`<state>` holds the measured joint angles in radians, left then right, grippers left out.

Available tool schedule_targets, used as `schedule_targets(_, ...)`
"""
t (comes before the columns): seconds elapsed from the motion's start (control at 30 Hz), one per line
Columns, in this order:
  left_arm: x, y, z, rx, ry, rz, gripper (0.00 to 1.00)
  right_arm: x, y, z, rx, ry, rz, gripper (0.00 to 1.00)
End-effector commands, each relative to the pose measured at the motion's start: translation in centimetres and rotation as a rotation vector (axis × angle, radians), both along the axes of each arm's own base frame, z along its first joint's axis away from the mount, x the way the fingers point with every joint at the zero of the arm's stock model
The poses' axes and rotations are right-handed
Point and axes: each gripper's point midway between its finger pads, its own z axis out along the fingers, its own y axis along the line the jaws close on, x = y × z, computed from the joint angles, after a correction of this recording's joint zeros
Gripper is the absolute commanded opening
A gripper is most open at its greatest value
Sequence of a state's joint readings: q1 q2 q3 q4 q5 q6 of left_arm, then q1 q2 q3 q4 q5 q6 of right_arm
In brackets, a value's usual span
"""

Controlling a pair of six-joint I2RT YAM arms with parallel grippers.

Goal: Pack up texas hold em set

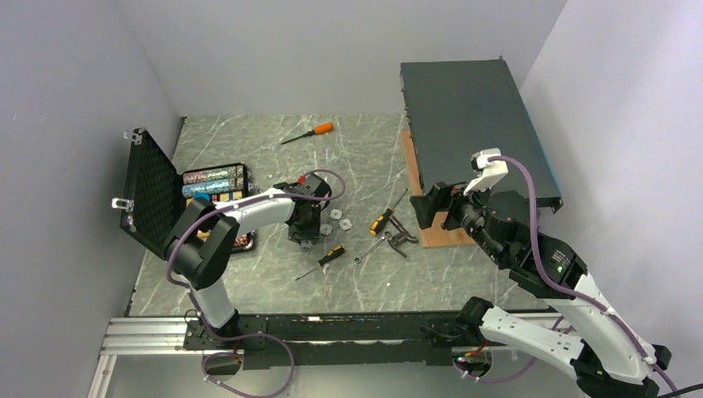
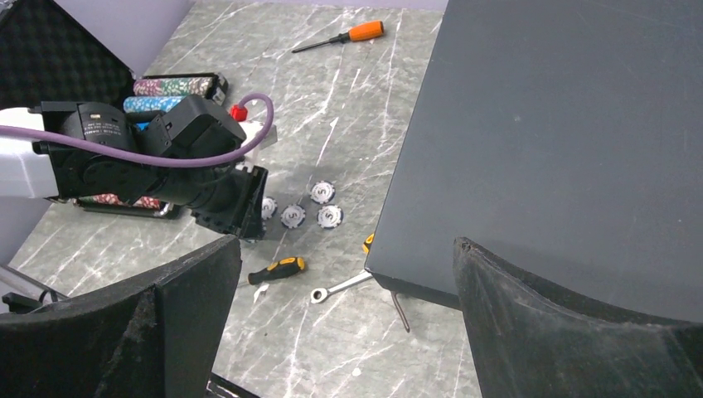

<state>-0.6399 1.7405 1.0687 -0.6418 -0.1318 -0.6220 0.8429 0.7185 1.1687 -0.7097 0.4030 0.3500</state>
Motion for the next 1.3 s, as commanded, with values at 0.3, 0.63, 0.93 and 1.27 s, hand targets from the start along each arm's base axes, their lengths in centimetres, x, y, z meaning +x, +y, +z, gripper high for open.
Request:
schedule_targets(0.3, 0.9, -1.2, 4.5, -0.072, -0.089, -0.014, 0.32, 0.0, -0.2, 0.9, 0.025, -0.028, -0.004, 1.0)
schedule_targets(0.63, 3.0, -1.6, 4.7, -0.041, -0.091, -0.072, 0.58, -0.1, -0.2, 0.9, 0.018, -0.023, -0.001, 1.0)
schedule_targets(0.93, 4.7, -0.5, 2.6, -0.021, -0.044, -0.02, 0.64, -0.3, -0.8, 1.3, 0.016, -0.031, -0.013, 1.0)
schedule_targets(1.27, 5.0, 0.2, 0.2, -0.001, 0.0, 0.012, 0.59, -0.1, -0.3, 0.8, 0.009, -0.023, -0.005, 1.0)
